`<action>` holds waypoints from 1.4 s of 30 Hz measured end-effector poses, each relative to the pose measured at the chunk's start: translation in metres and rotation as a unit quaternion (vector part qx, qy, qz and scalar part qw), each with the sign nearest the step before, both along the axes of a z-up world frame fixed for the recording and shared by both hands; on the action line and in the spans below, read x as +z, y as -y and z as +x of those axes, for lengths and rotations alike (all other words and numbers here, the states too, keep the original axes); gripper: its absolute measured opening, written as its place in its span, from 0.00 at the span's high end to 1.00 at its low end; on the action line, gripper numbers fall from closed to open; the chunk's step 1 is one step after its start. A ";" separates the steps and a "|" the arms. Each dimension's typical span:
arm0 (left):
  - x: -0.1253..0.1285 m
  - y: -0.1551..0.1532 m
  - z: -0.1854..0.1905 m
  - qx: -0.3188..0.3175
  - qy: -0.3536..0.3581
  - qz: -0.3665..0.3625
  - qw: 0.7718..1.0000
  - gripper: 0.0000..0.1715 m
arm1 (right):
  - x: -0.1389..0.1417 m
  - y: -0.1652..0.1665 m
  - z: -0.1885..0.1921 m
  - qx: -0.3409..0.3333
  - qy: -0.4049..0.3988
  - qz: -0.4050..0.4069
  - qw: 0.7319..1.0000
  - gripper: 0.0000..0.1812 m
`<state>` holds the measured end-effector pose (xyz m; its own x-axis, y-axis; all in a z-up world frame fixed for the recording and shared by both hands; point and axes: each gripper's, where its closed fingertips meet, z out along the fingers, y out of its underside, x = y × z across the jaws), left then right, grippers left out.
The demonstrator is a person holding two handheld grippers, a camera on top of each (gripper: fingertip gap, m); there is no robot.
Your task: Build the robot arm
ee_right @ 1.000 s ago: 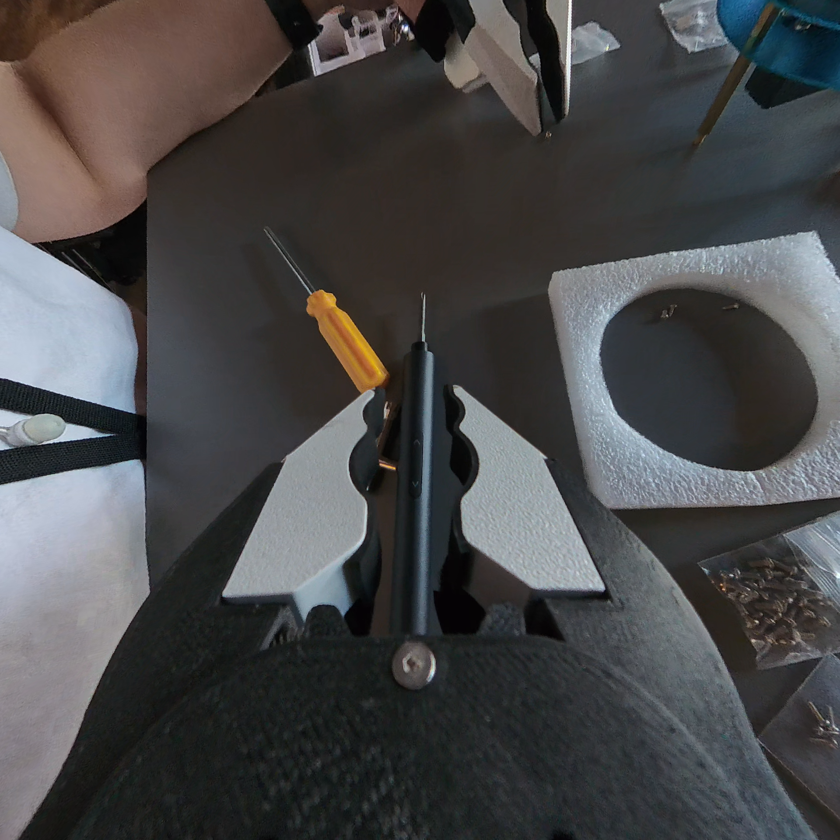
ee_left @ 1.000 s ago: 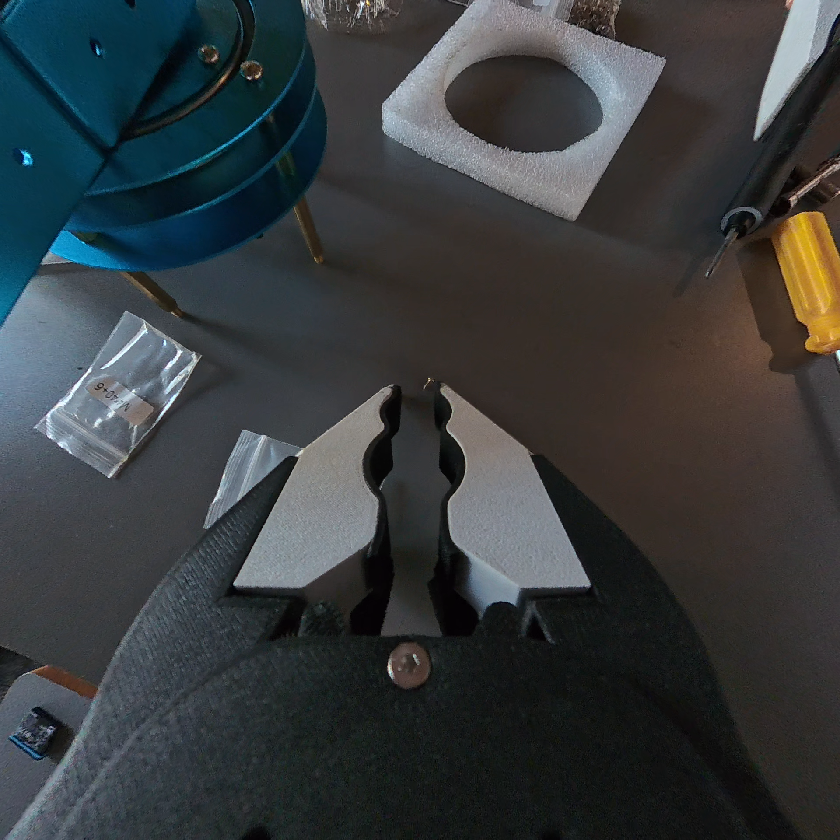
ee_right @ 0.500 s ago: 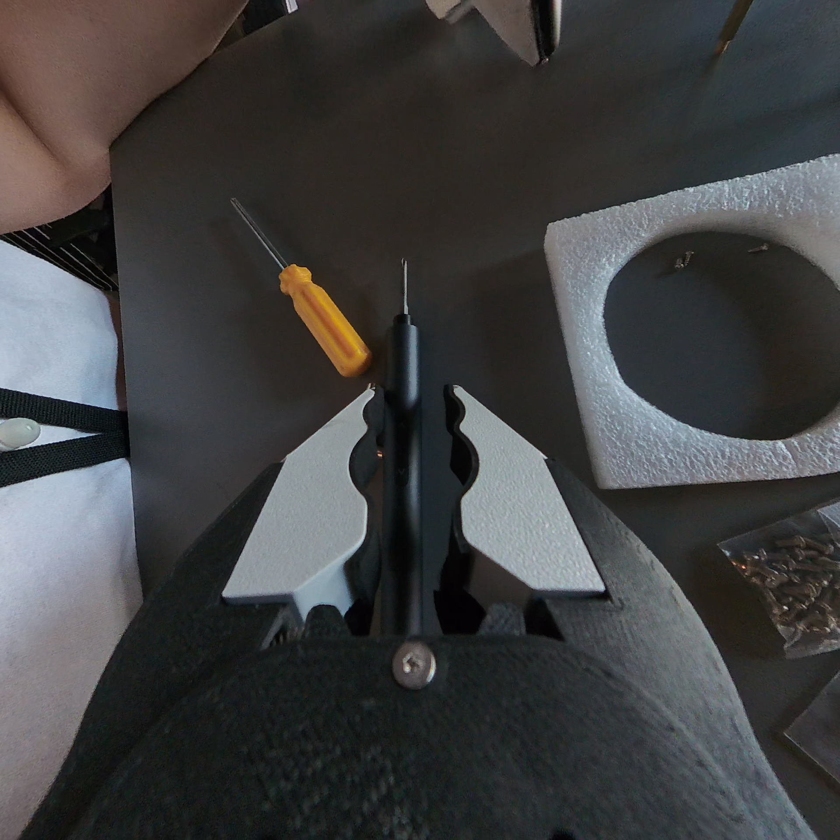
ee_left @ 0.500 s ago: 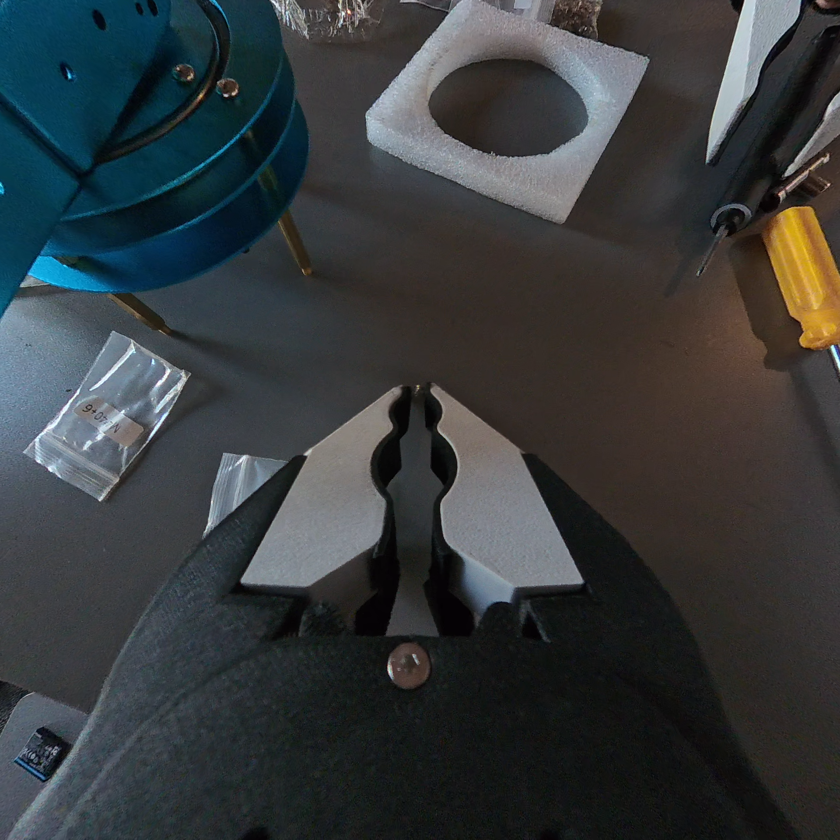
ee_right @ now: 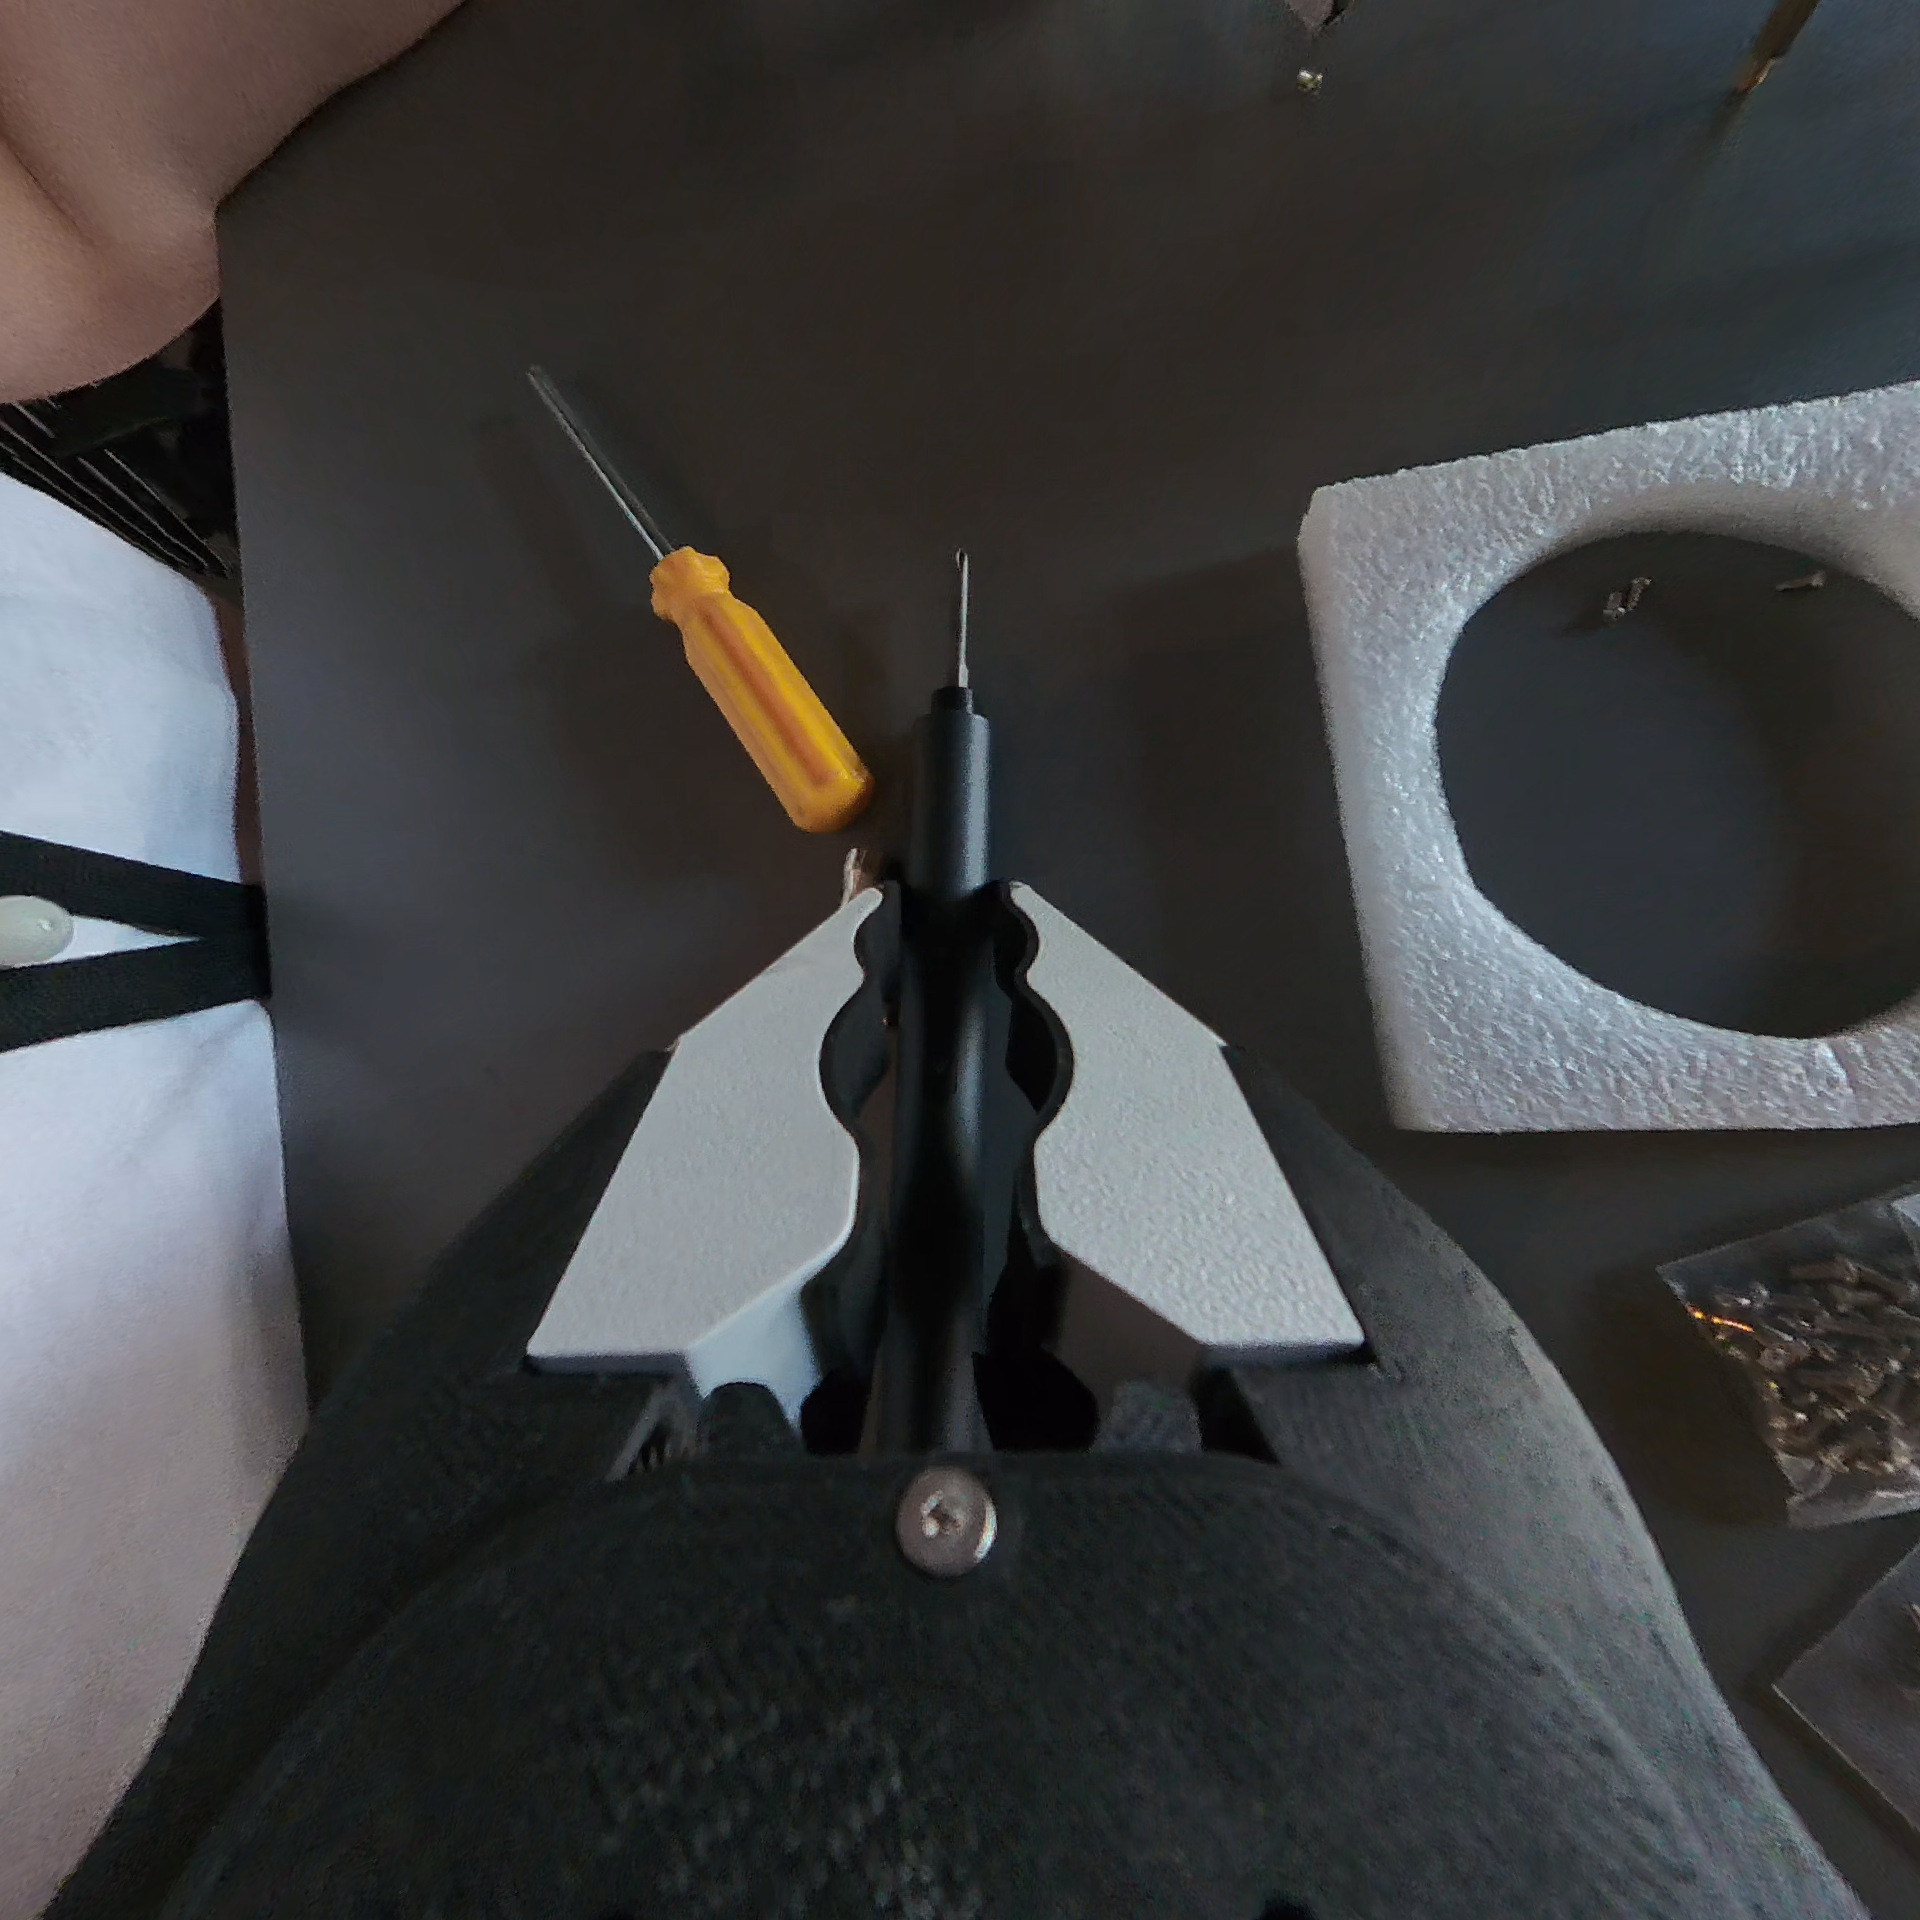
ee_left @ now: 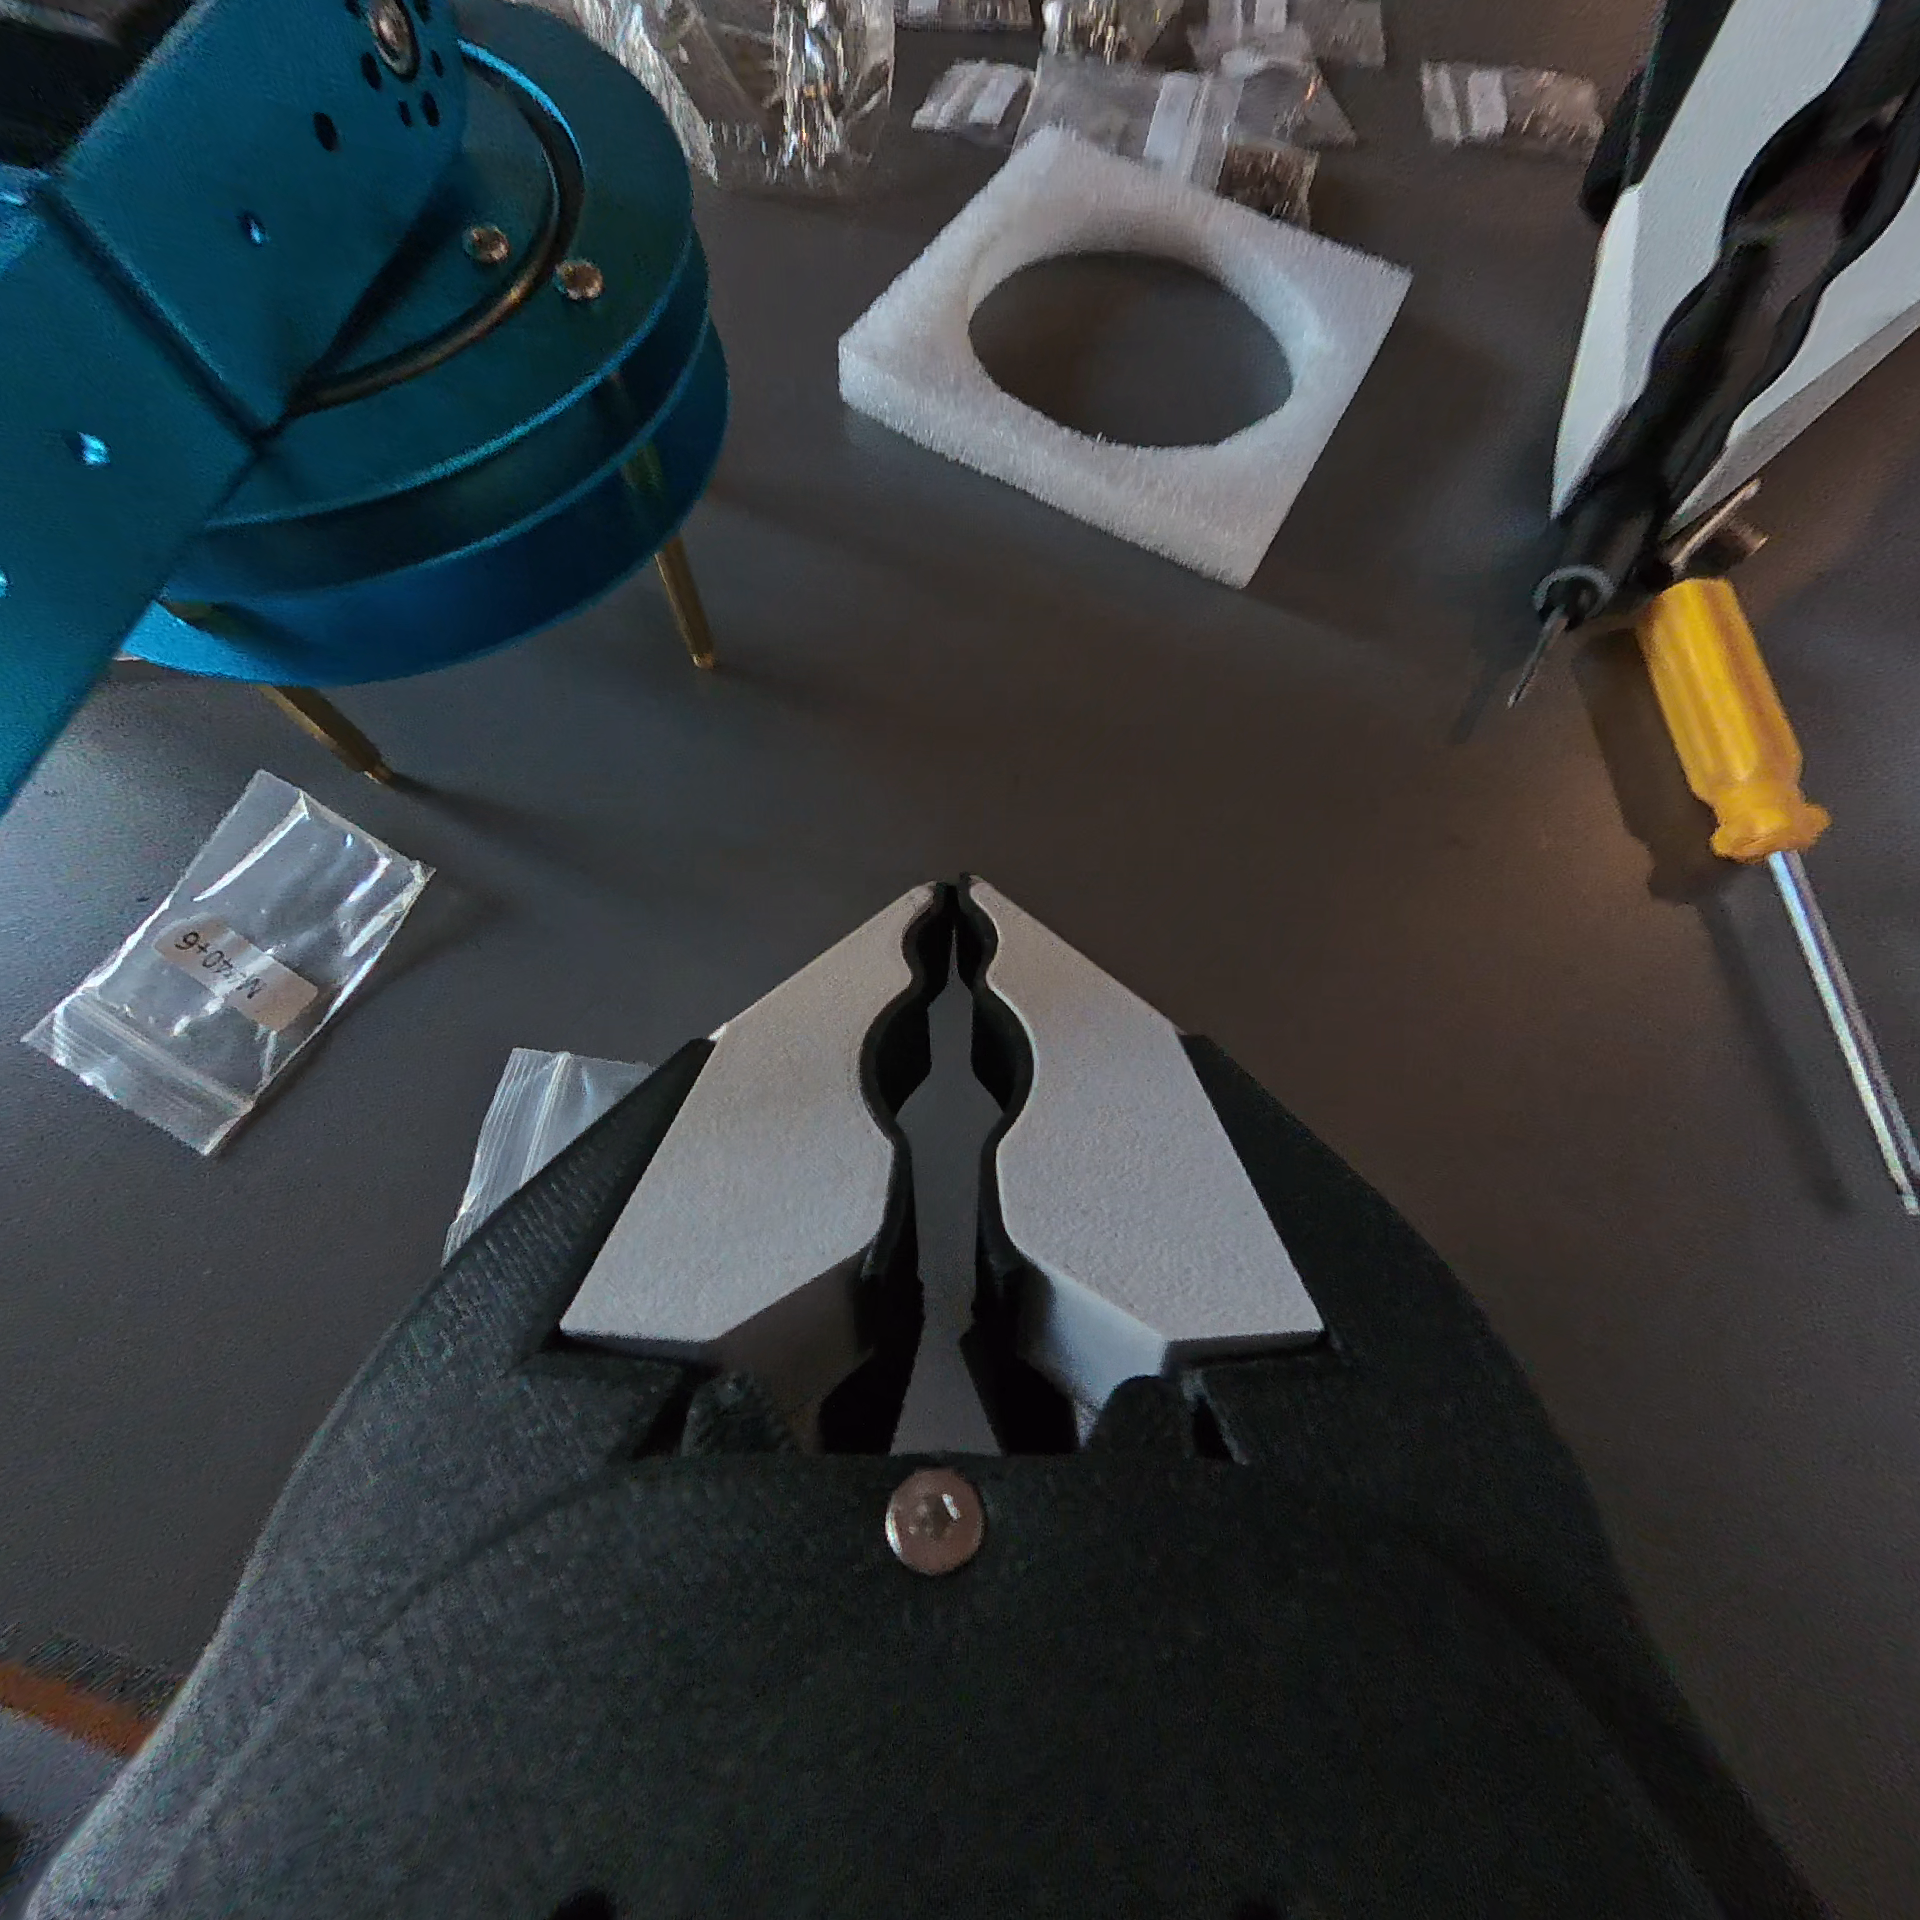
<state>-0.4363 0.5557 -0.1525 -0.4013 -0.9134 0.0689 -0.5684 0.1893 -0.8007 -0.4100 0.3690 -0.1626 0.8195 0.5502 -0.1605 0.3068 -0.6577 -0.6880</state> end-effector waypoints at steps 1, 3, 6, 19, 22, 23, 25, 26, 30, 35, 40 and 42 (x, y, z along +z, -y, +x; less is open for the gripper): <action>0.003 0.001 0.000 -0.001 0.005 -0.011 1.000 1.00 | 0.000 0.000 0.000 0.002 0.007 0.004 1.000 0.91; 0.005 0.001 0.000 0.000 0.007 -0.019 1.000 1.00 | 0.000 -0.002 0.000 0.003 0.015 0.011 1.000 0.91; 0.001 -0.002 -0.003 0.003 -0.003 -0.009 1.000 1.00 | 0.000 -0.002 0.000 0.003 0.013 0.011 1.000 0.91; -0.012 -0.001 -0.007 0.004 -0.038 0.065 0.997 0.95 | 0.000 -0.004 0.003 -0.003 0.012 0.012 1.000 0.91; -0.012 -0.002 -0.006 0.007 -0.036 0.054 0.998 0.95 | 0.000 -0.004 0.003 -0.003 0.011 0.012 1.000 0.91; -0.012 -0.002 -0.005 0.006 -0.035 0.053 0.998 0.96 | 0.000 -0.004 0.003 -0.003 0.011 0.012 1.000 0.91; -0.012 -0.002 -0.005 0.002 -0.029 0.056 0.998 0.97 | 0.000 -0.004 0.003 -0.003 0.012 0.012 1.000 0.91; -0.012 -0.001 -0.004 -0.001 -0.027 0.058 0.998 0.97 | 0.000 -0.004 0.003 -0.003 0.012 0.012 1.000 0.91; -0.012 0.002 -0.001 -0.004 -0.024 0.053 0.998 0.98 | 0.000 -0.004 0.002 -0.004 0.010 0.011 1.000 0.91; -0.012 0.001 -0.001 -0.007 -0.026 0.074 0.997 1.00 | 0.000 -0.003 0.003 -0.004 0.014 0.012 1.000 0.91; -0.001 0.008 -0.002 -0.018 -0.008 0.039 0.999 1.00 | 0.007 -0.006 0.005 -0.010 0.015 0.029 0.999 0.91; 0.005 0.013 -0.003 -0.028 0.001 0.020 0.999 1.00 | 0.012 -0.008 0.006 -0.015 0.013 0.043 0.999 0.91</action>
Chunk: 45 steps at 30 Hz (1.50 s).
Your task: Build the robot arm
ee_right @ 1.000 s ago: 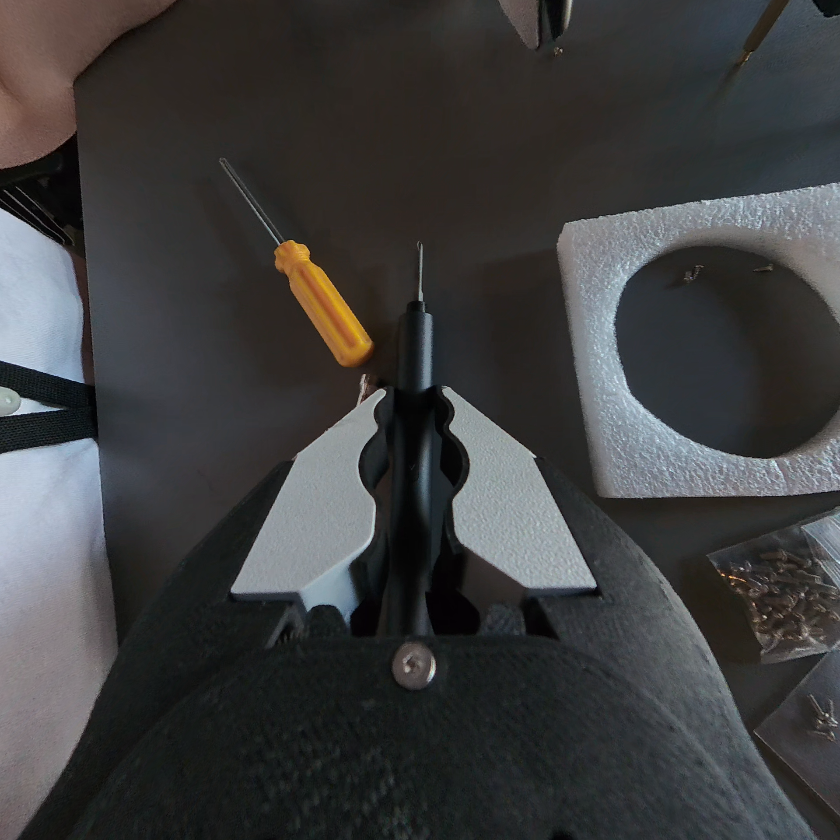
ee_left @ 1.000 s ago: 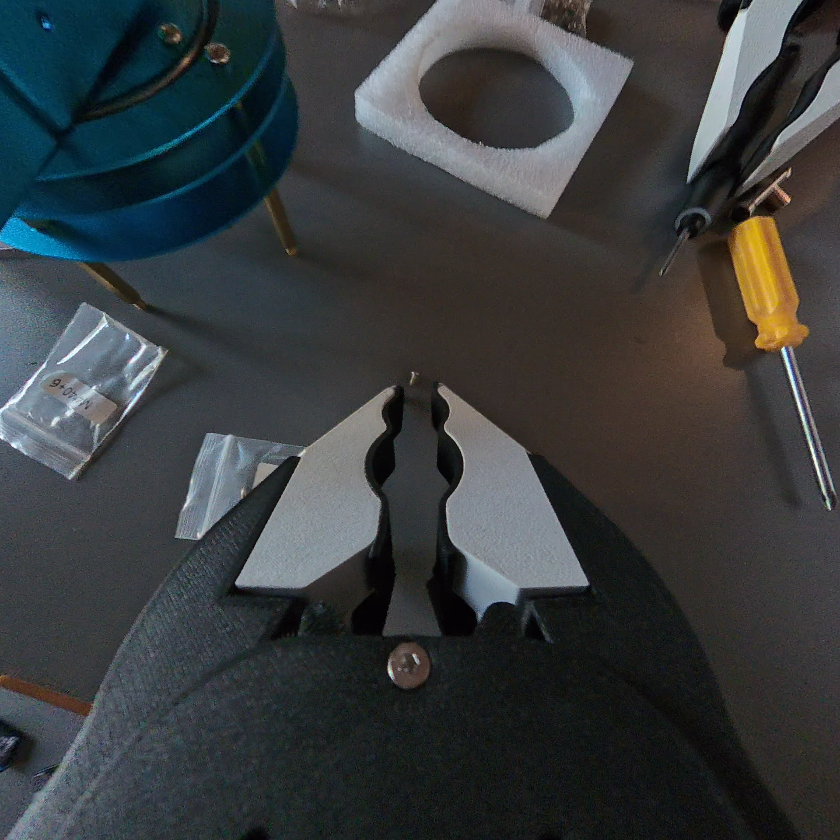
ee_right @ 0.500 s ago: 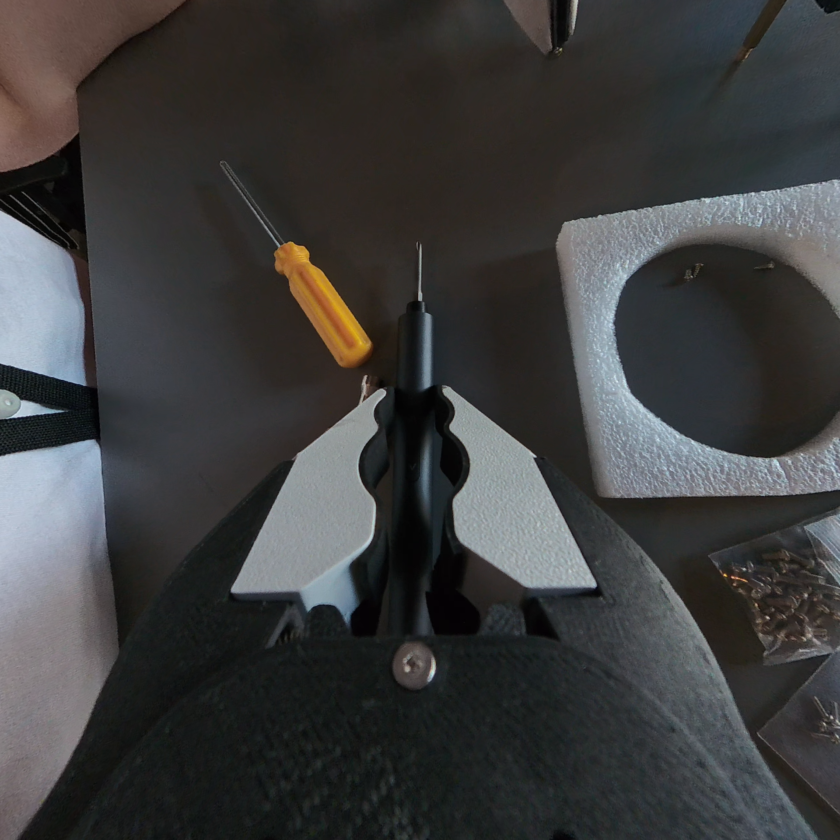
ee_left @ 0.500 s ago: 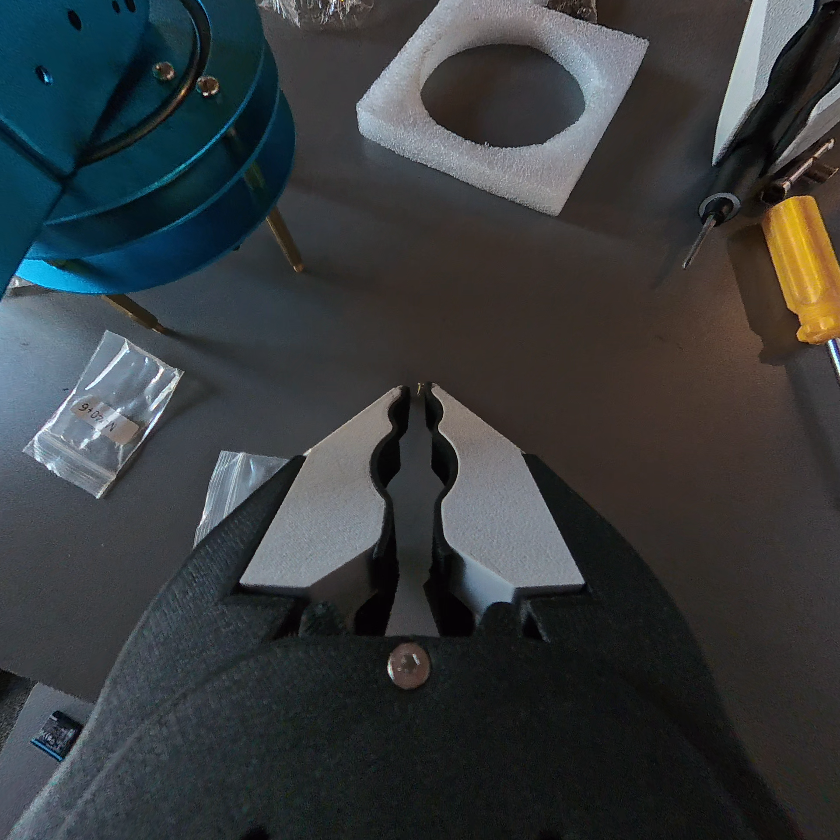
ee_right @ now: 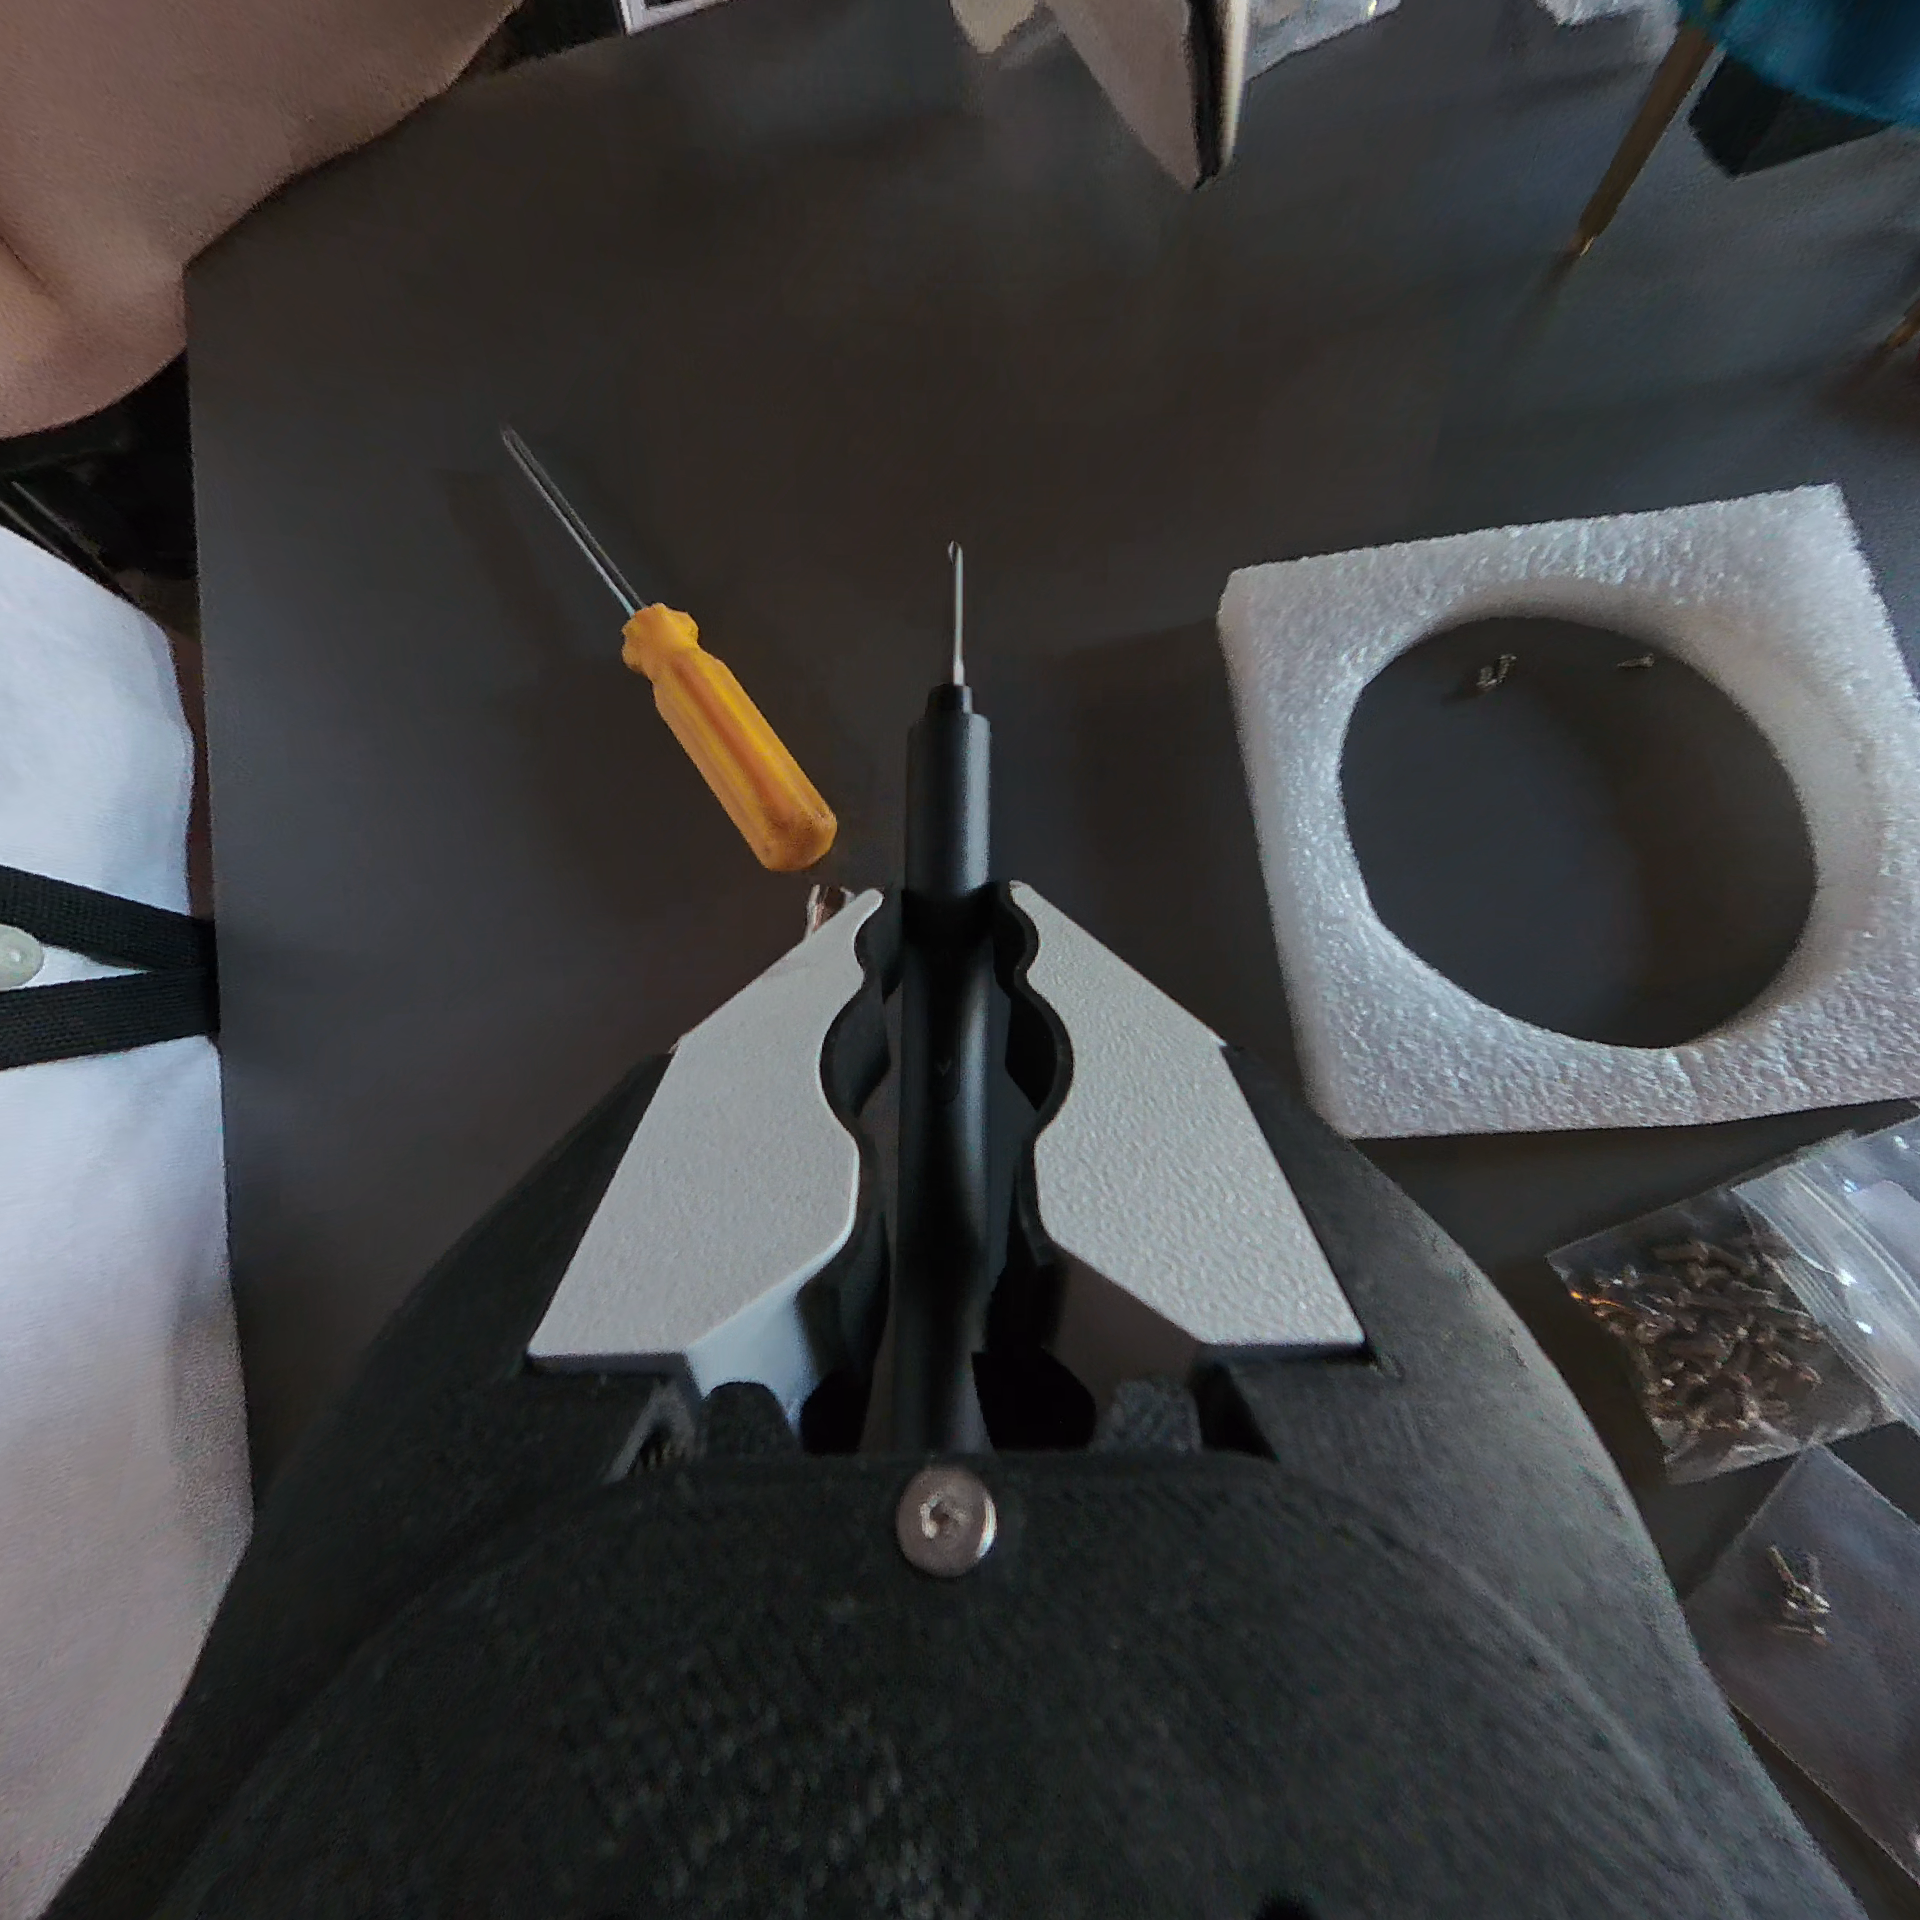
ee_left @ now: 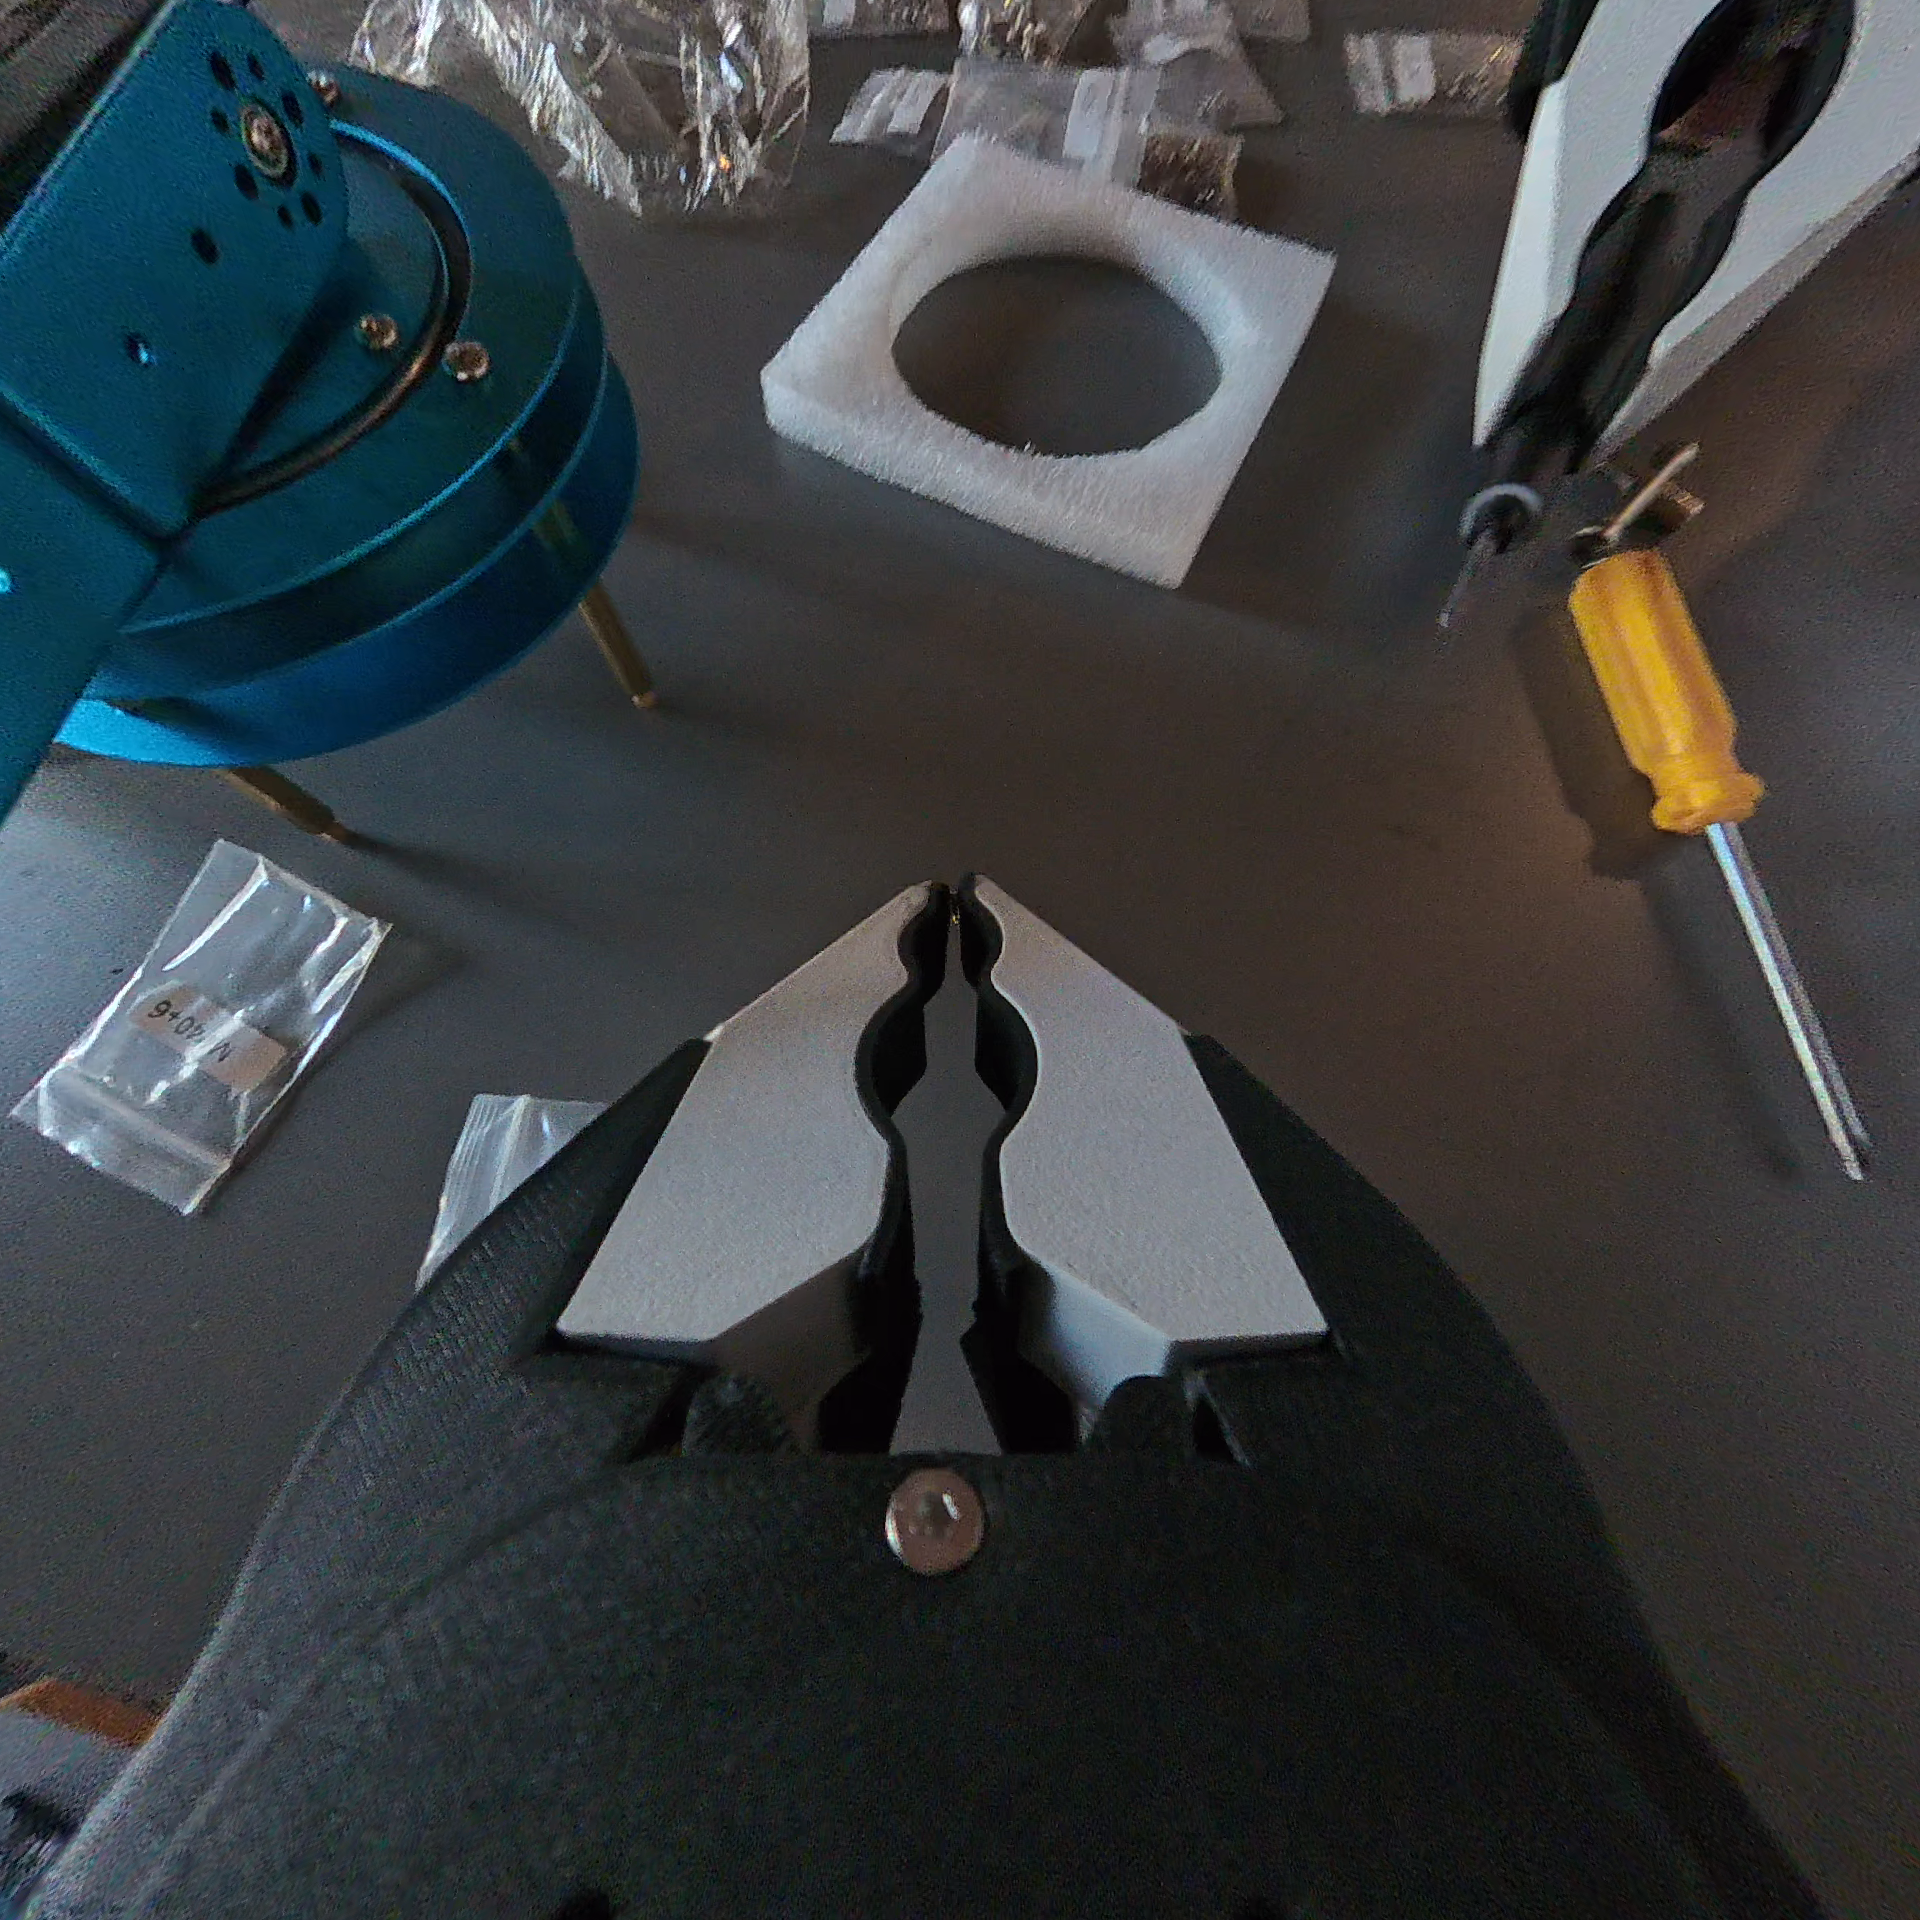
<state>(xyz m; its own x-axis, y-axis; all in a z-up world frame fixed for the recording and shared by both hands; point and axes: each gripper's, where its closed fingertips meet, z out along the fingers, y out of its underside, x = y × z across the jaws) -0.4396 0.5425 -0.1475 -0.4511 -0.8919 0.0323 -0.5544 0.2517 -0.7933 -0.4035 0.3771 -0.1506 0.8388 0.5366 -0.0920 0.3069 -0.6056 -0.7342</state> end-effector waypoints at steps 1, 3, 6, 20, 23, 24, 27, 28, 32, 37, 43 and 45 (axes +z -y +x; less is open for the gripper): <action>0.003 0.005 -0.001 -0.009 0.002 -0.012 1.000 1.00 | 0.003 -0.001 0.002 -0.004 0.001 0.009 1.000 0.91; 0.008 0.019 -0.004 -0.037 0.001 -0.040 0.999 1.00 | 0.008 -0.004 0.005 -0.010 0.008 0.029 0.999 0.91; 0.016 0.044 -0.009 -0.091 -0.001 -0.078 0.993 1.00 | 0.014 -0.008 0.009 -0.015 0.033 0.060 0.998 0.92; 0.032 0.096 -0.017 -0.201 -0.013 -0.171 0.965 1.00 | 0.018 -0.010 -0.007 0.019 0.082 0.115 0.990 0.92; 0.019 0.088 -0.018 -0.180 -0.046 -0.148 0.971 1.00 | 0.011 -0.009 -0.004 0.019 0.093 0.098 0.991 0.92; 0.018 0.083 -0.020 -0.168 -0.057 -0.144 0.973 1.00 | 0.009 -0.009 -0.004 0.020 0.097 0.093 0.991 0.92; 0.017 0.067 -0.030 -0.130 -0.066 -0.149 0.978 0.98 | 0.003 -0.007 -0.001 0.020 0.106 0.078 0.991 0.92; 0.015 0.061 -0.034 -0.116 -0.075 -0.142 0.980 0.98 | 0.001 -0.006 -0.001 0.021 0.108 0.075 0.991 0.92; 0.017 0.051 -0.057 -0.085 -0.110 -0.133 0.981 1.00 | 0.002 -0.005 -0.003 0.026 0.110 0.077 0.991 0.91; 0.027 0.066 -0.085 -0.065 -0.099 -0.143 0.983 0.99 | 0.003 -0.006 -0.002 0.024 0.111 0.083 0.990 0.91; 0.002 0.078 -0.087 -0.029 -0.053 -0.025 0.998 0.93 | 0.004 -0.010 0.001 0.018 0.115 0.100 0.988 0.92; -0.001 0.079 -0.090 -0.018 -0.047 -0.014 0.999 0.94 | 0.003 -0.011 0.001 0.016 0.115 0.100 0.988 0.91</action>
<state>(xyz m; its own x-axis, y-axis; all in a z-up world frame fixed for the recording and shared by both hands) -0.5296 0.4638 -0.1488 -0.4774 -0.8730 0.1002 -0.6178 0.2523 -0.7448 -0.4022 0.3881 -0.1477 0.8073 0.5518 0.2092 0.4961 -0.4427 -0.7469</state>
